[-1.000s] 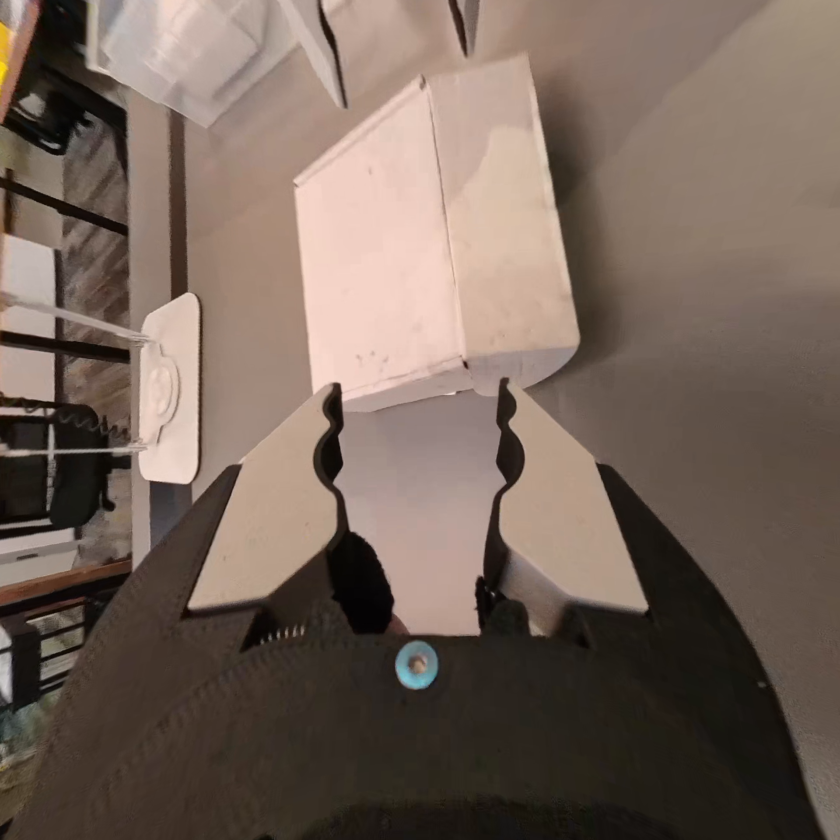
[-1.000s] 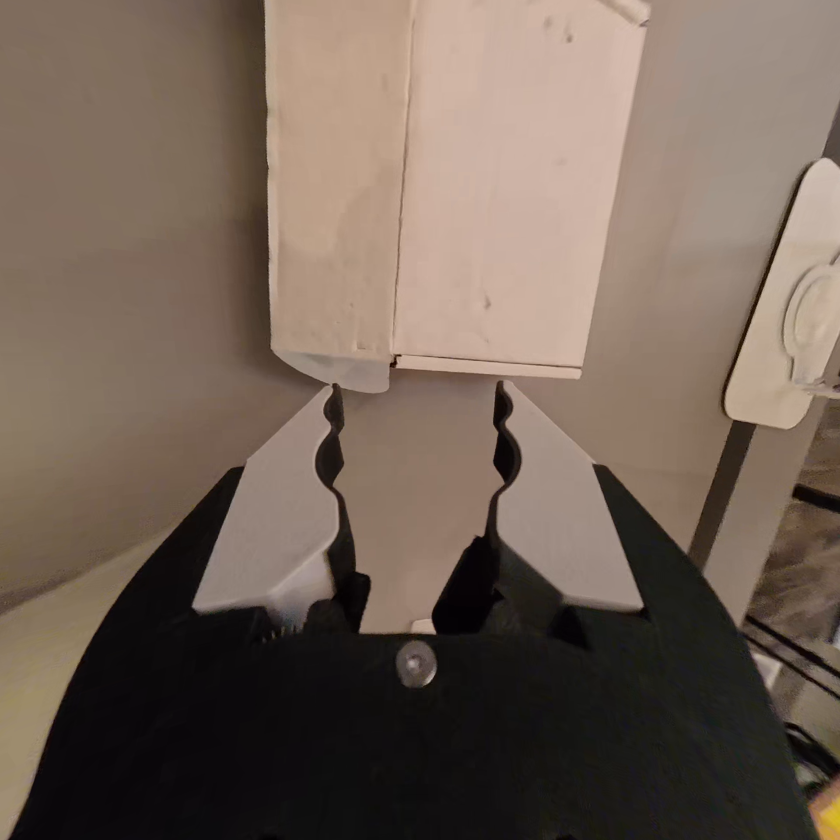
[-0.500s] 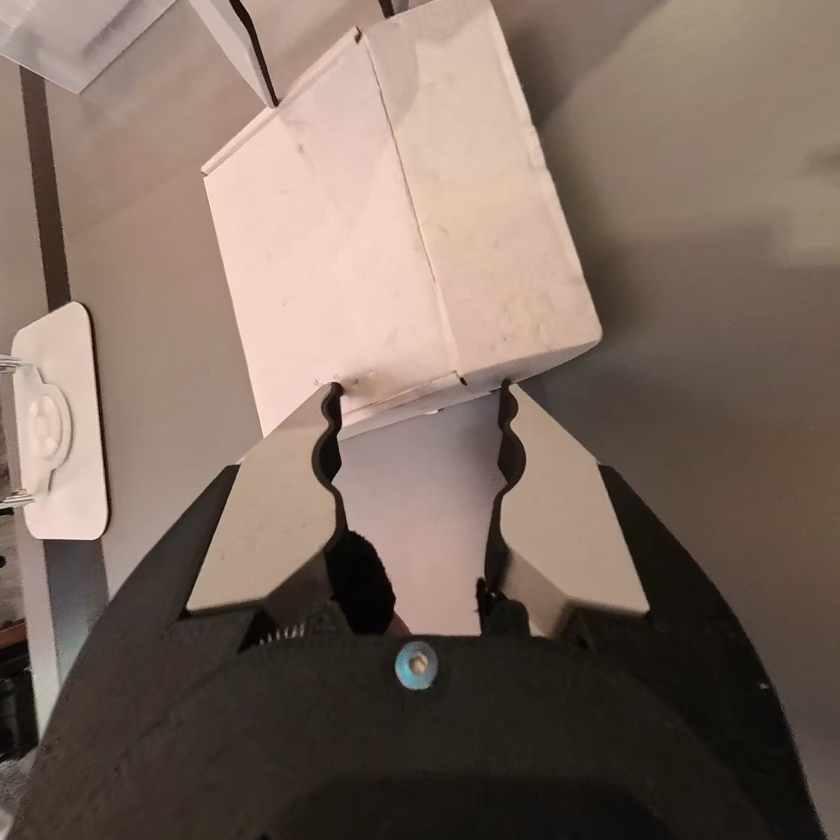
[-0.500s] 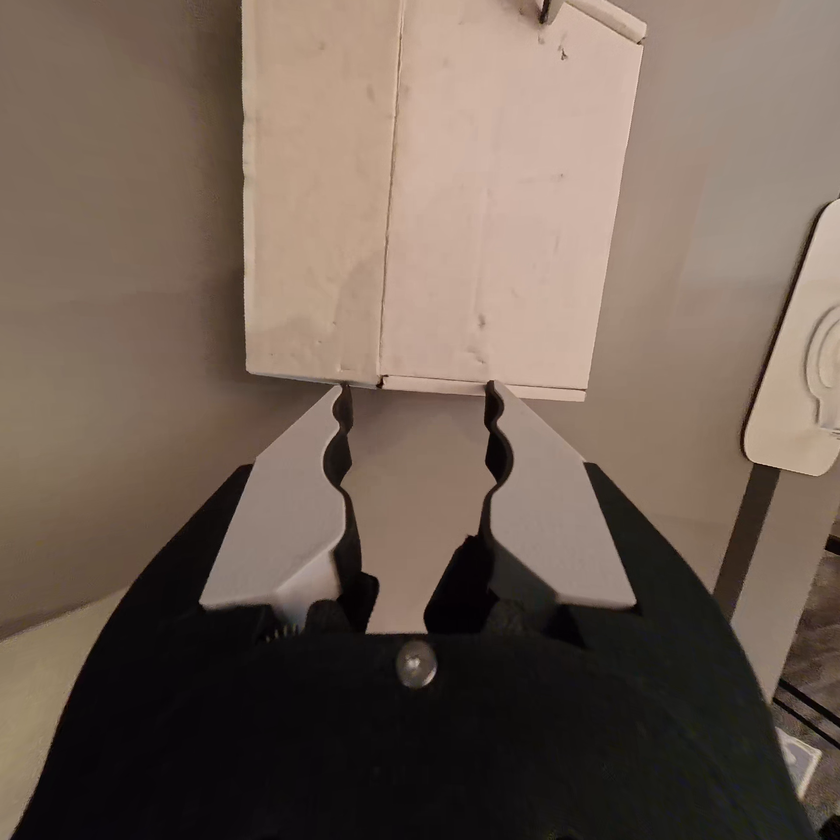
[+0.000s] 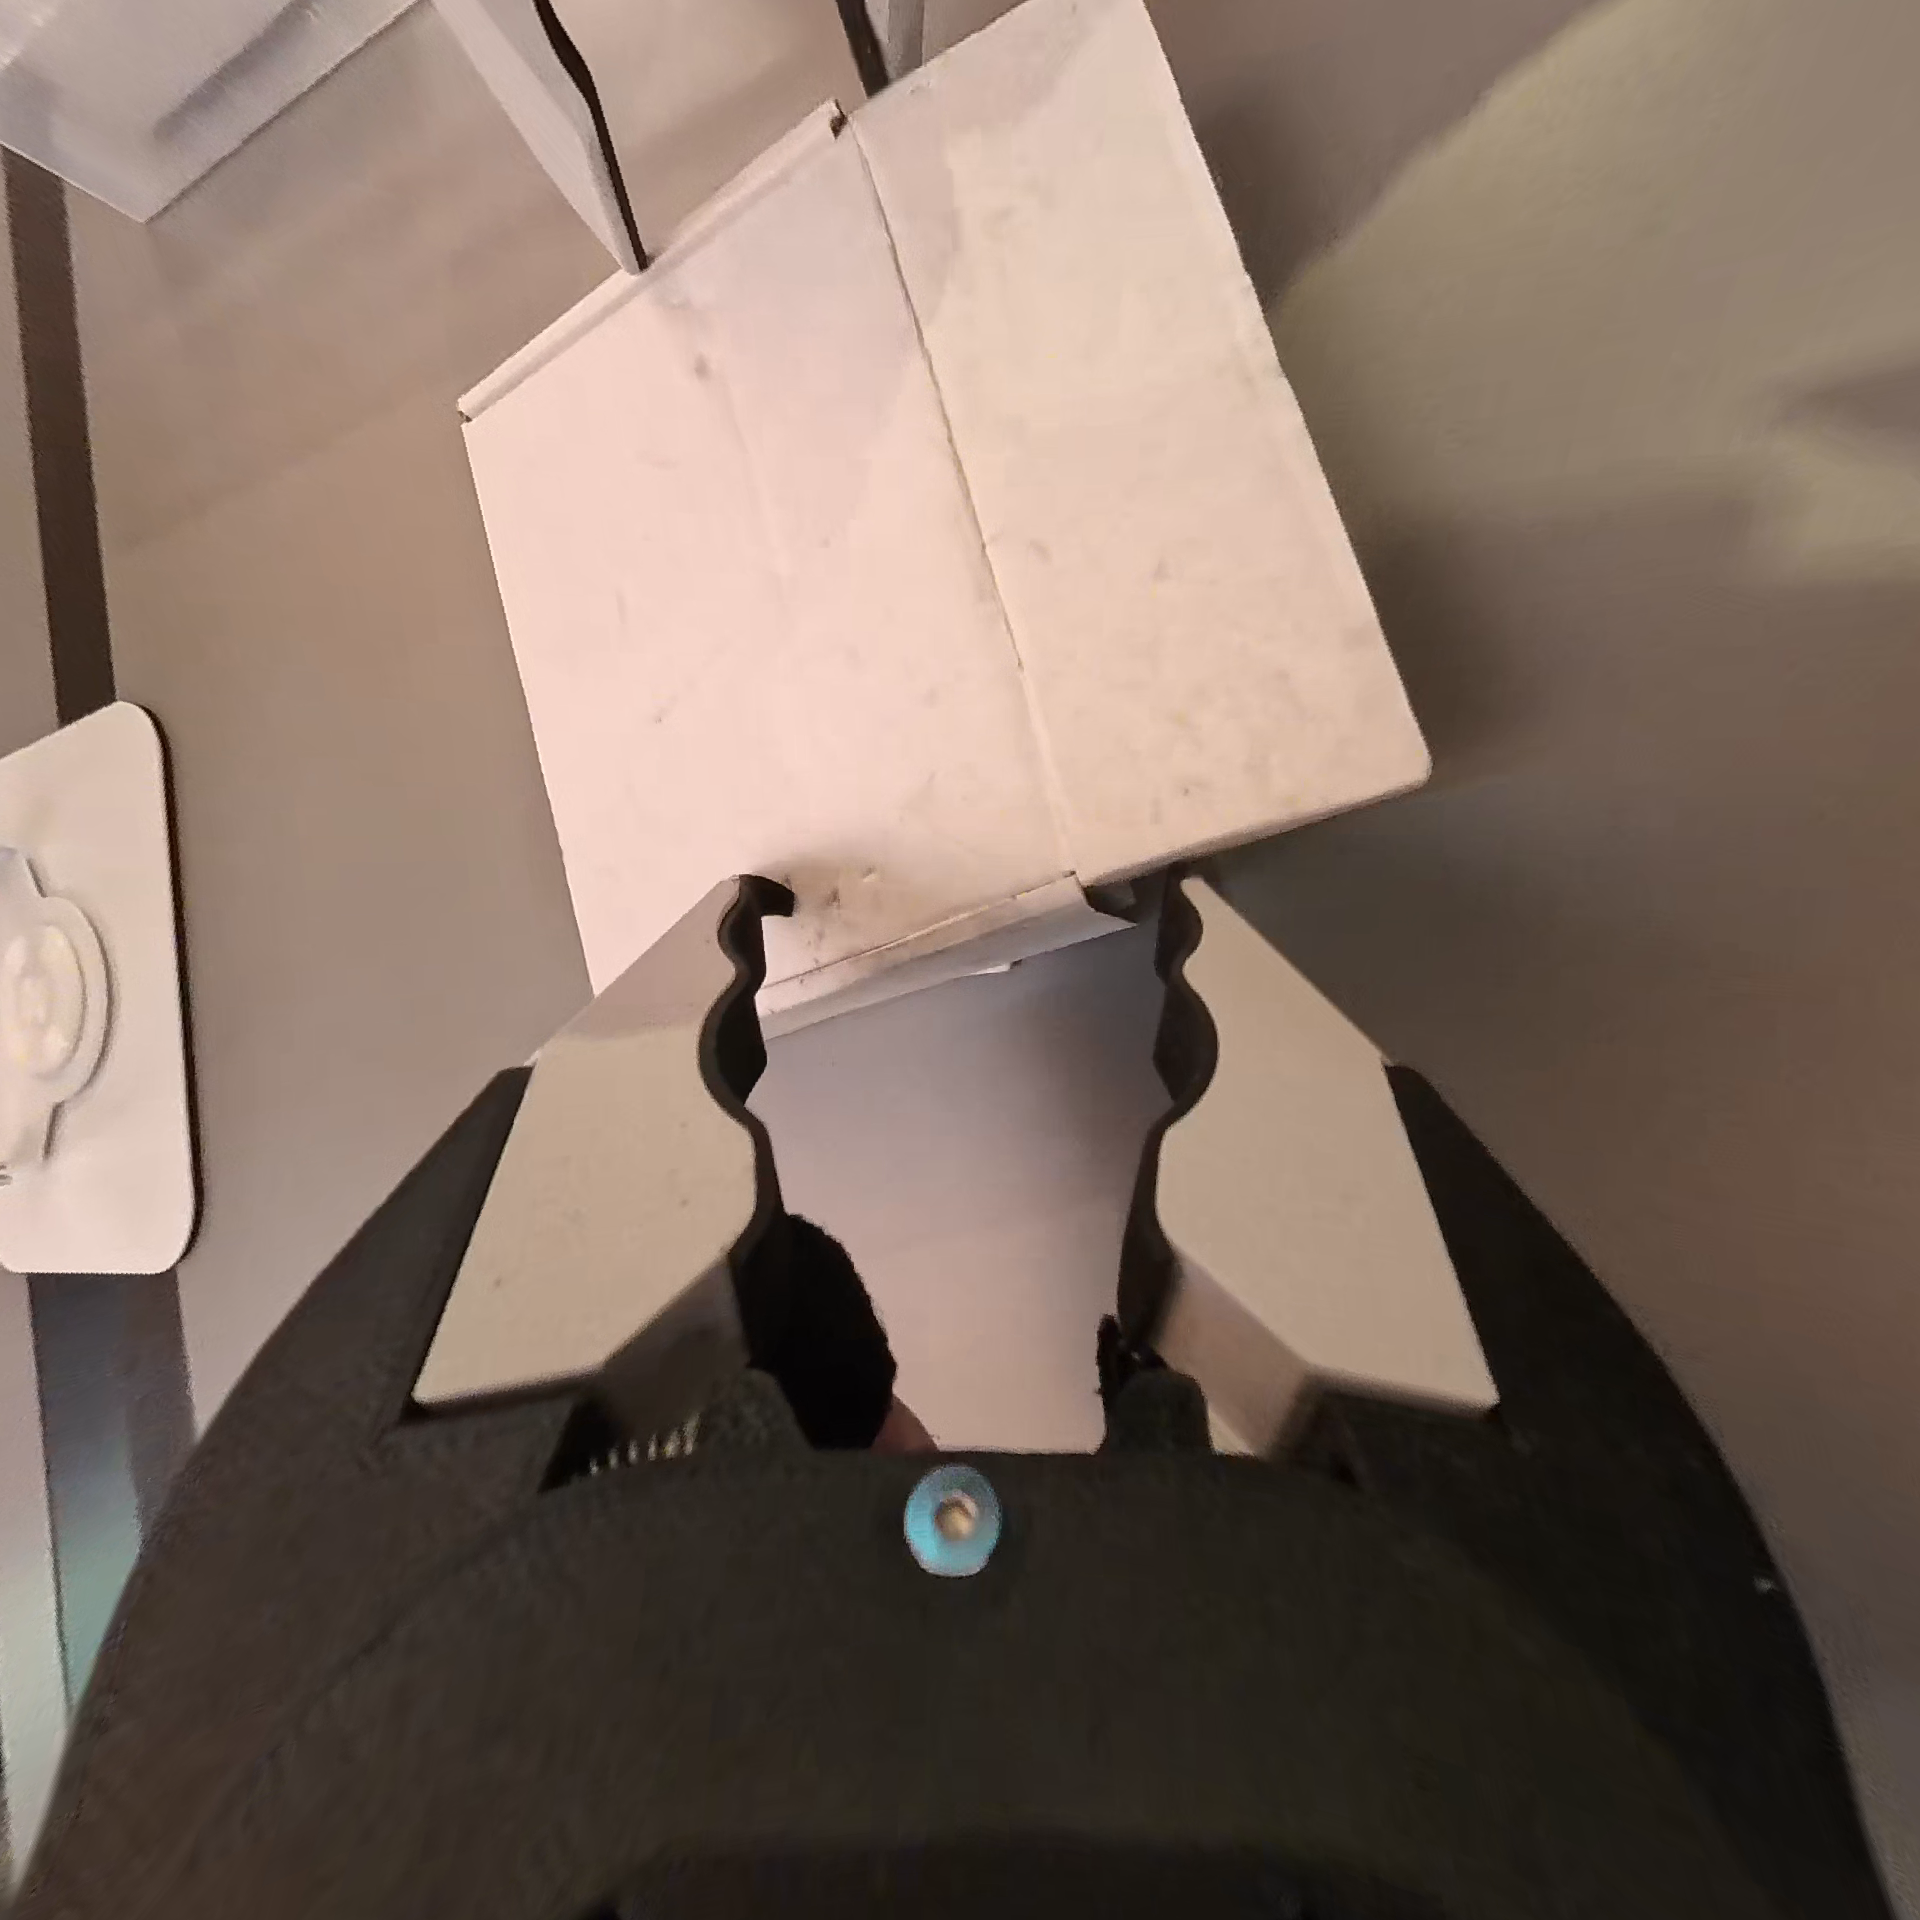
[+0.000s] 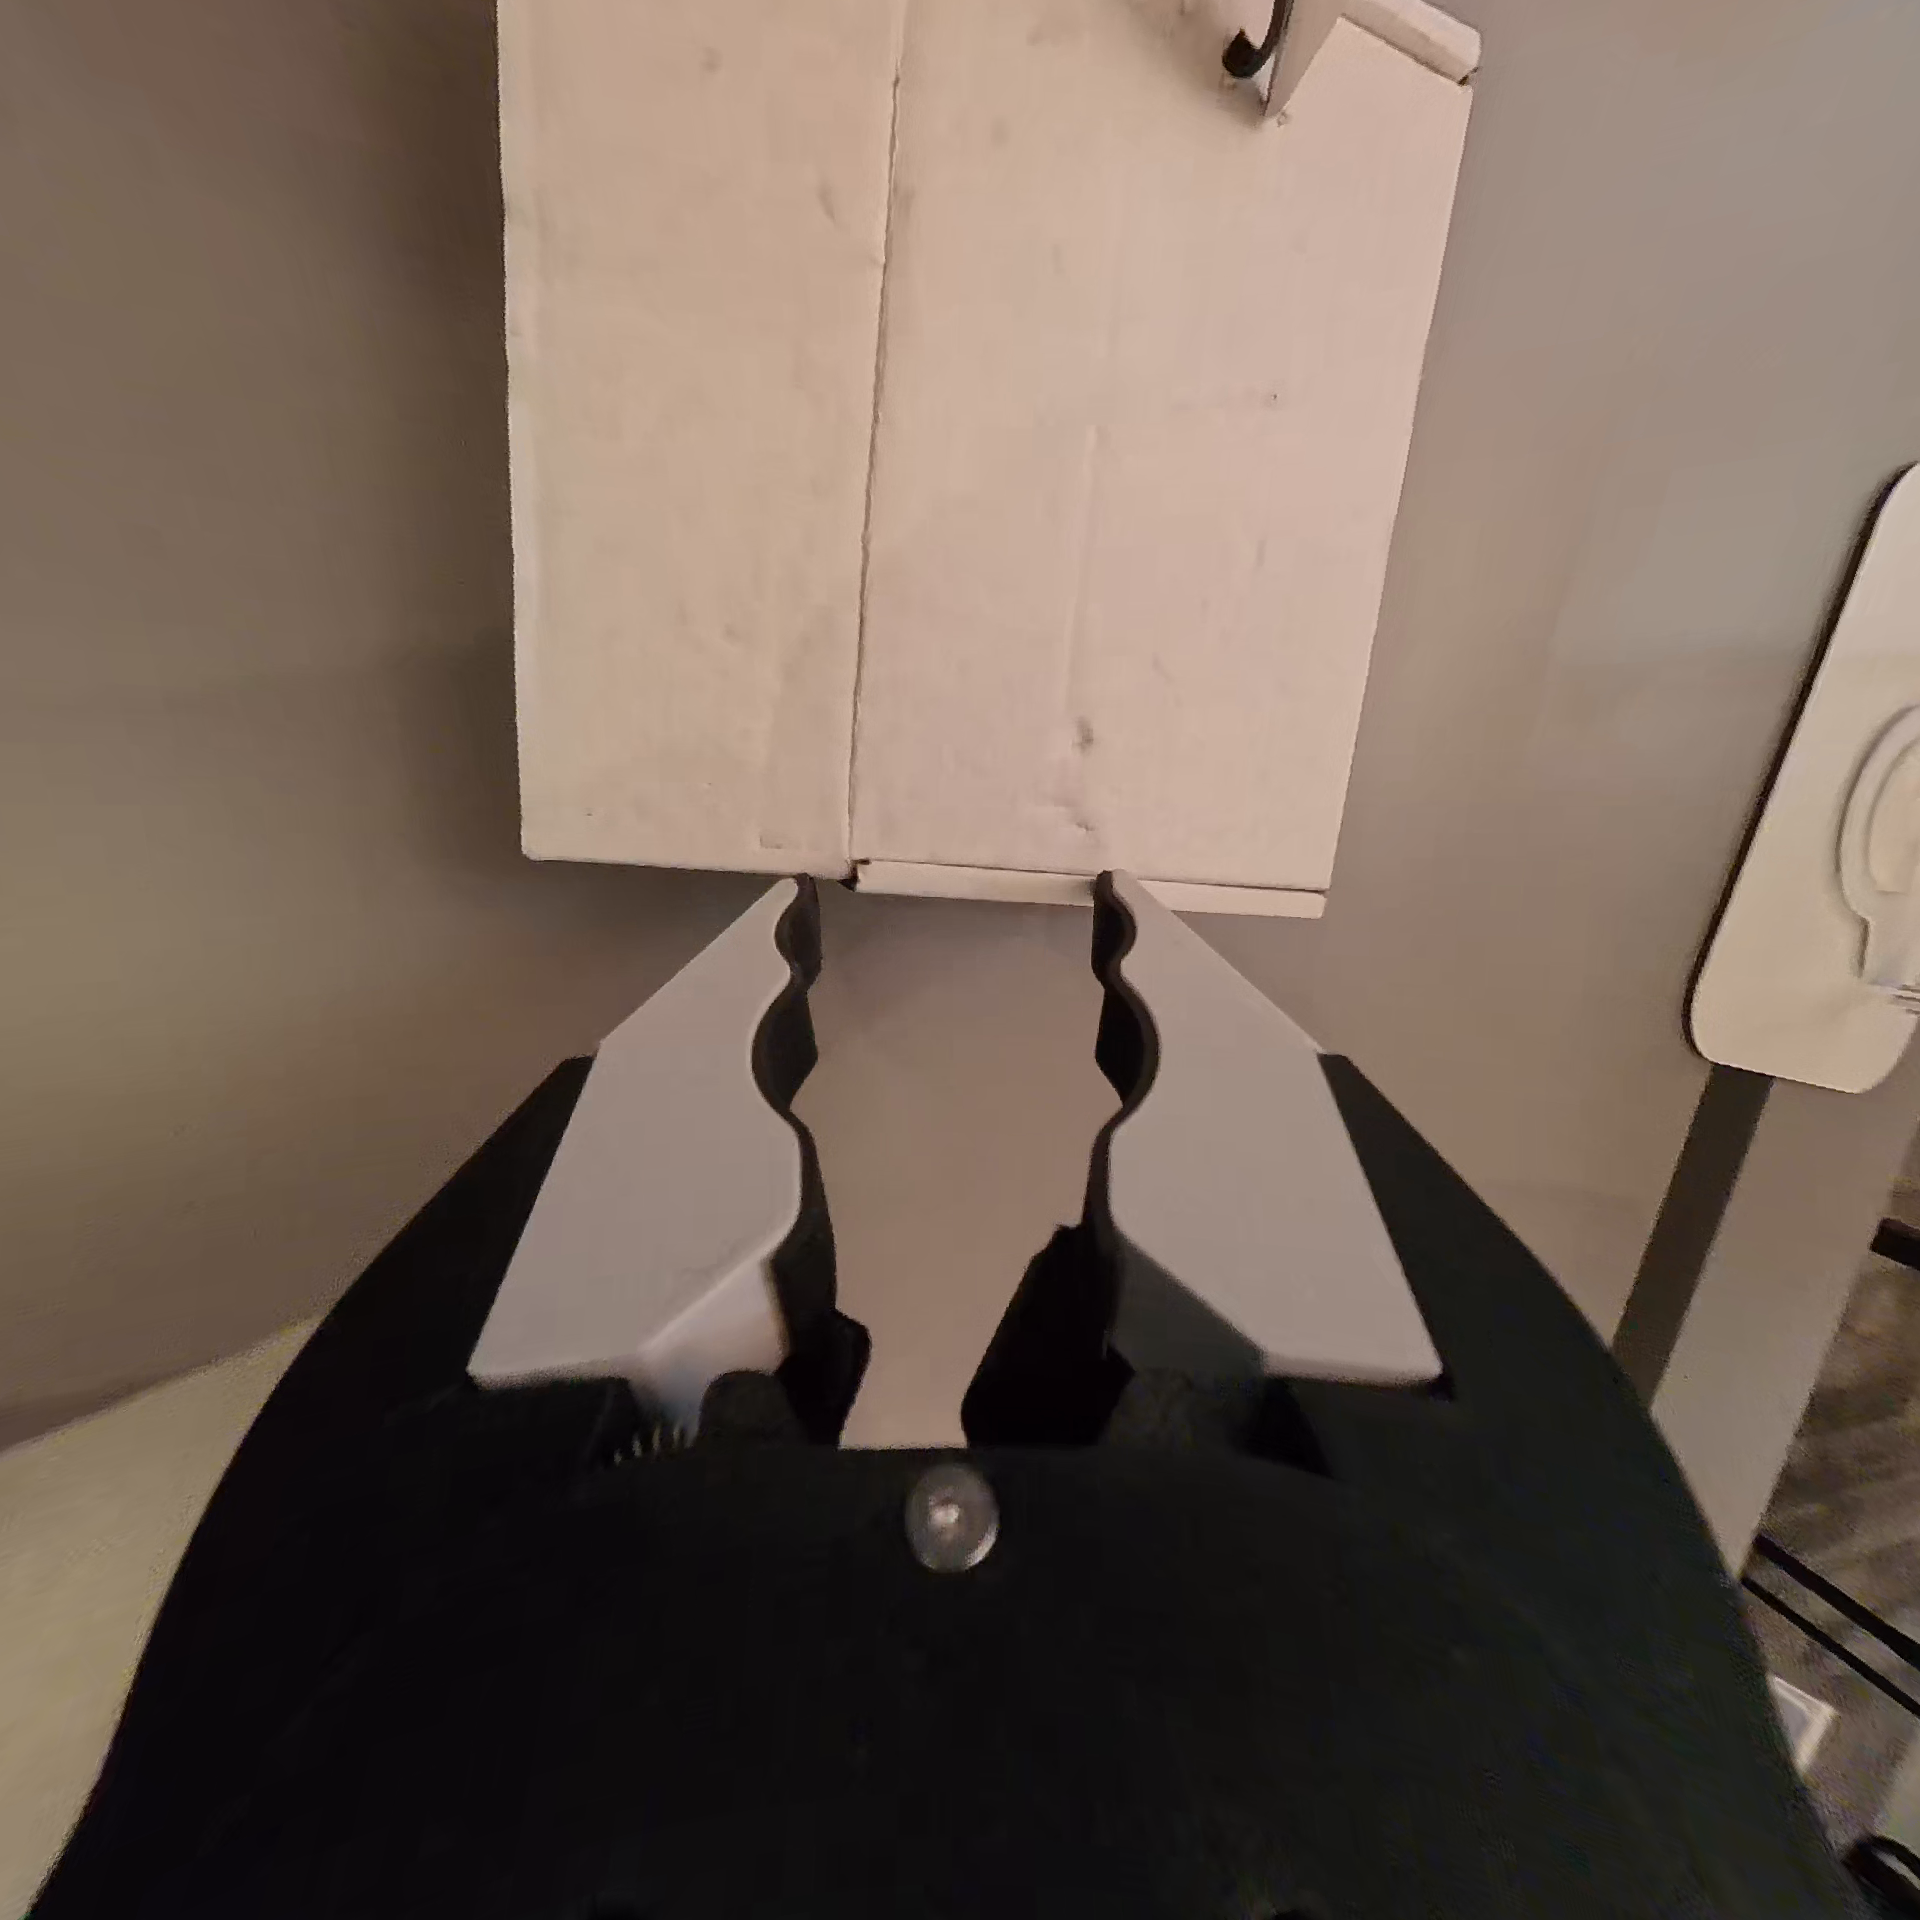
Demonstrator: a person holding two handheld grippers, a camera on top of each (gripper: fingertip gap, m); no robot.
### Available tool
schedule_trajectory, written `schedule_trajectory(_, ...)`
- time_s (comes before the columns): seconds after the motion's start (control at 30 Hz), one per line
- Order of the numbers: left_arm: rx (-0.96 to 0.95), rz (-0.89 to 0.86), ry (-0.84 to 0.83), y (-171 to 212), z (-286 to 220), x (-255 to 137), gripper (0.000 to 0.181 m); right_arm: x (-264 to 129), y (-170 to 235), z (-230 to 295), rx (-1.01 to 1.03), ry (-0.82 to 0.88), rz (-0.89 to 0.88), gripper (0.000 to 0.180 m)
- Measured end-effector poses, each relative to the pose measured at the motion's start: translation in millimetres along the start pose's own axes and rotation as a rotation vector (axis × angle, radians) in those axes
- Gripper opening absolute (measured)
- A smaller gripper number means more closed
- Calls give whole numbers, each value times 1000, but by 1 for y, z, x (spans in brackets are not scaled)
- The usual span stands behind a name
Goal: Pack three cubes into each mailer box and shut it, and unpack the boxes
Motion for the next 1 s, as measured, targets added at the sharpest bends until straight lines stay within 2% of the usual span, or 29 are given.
schedule_trajectory(0.13, 35, -9, -59, 2, -6, 1, 73, 3, -1, 5, -24, 65, 20, 50)
schedule_trajectory(0.23, 27, -23, -38, 4, -9, 0, 83, 5, 2, 9, -36, 88, 0, 51)
schedule_trajectory(0.27, 2, -34, -3, 4, -7, -1, 82, 5, 3, 10, -48, 67, -8, 59)
schedule_trajectory(0.33, -27, -40, 64, 4, -1, -4, 79, 3, 4, 7, -35, 14, -27, 64)
schedule_trajectory(0.5, -64, -33, 154, 2, 5, -6, 86, -2, 3, -1, 2, -88, -42, 68)
schedule_trajectory(0.6, -92, -36, 175, 2, 5, -6, 90, -3, 3, -3, 22, -104, -52, 62)
schedule_trajectory(0.73, -106, -38, 196, 2, 9, -6, 87, -7, 6, -6, 114, -254, -135, 84)
schedule_trajectory(0.77, -103, -33, 199, 1, 10, -6, 86, -7, 7, -9, 131, -273, -155, 84)
schedule_trajectory(0.9, -81, -13, 196, 0, 12, -6, 81, -6, 6, -13, 34, -160, -89, 53)
schedule_trajectory(1.0, -84, -17, 188, 0, 11, -5, 80, -4, 1, -8, -11, -108, -18, 55)
Point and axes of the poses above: each gripper's, where its closed fingertips meet, x out along the fingers, y out of its underside, z = x × y across the jaws, the point moved 10 cm from there along -x, back along the fingers, and after that the axes turned 11 degrees about -y, right-handed, at the moved point
